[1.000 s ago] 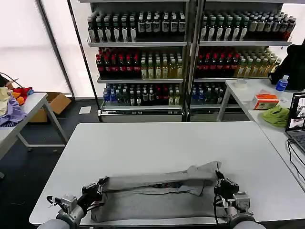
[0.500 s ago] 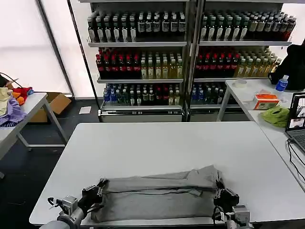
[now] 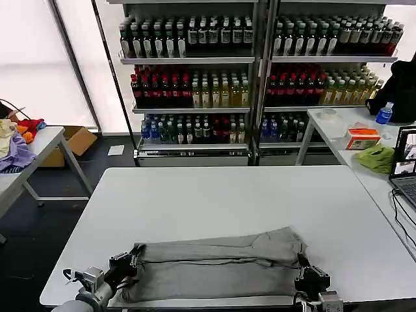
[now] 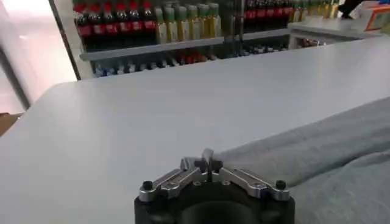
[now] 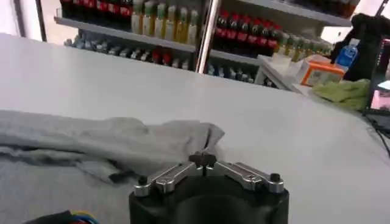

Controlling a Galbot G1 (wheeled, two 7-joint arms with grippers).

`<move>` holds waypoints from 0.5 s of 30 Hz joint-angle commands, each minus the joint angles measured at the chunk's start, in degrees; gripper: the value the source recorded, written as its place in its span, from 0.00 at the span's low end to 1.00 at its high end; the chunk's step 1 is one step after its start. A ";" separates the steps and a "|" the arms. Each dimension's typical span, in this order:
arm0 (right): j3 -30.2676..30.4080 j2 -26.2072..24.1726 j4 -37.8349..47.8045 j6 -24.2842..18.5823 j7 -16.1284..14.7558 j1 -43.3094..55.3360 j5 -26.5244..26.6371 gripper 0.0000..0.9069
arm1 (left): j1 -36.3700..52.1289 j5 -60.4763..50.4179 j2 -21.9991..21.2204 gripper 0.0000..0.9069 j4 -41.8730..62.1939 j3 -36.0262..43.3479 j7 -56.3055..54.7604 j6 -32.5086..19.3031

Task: Fold and organize the clothes.

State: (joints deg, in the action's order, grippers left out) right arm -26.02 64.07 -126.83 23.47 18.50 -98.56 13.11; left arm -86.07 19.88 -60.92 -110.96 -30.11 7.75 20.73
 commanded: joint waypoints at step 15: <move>-2.41 0.65 -4.46 -2.28 5.34 -5.96 -2.56 1.00 | -1.46 -0.11 -1.78 1.00 -9.07 -1.65 -2.45 1.10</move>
State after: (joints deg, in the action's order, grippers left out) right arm -25.88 64.21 -126.26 23.35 21.31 -101.78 10.85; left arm -86.98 19.75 -61.97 -115.77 -31.01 6.56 21.68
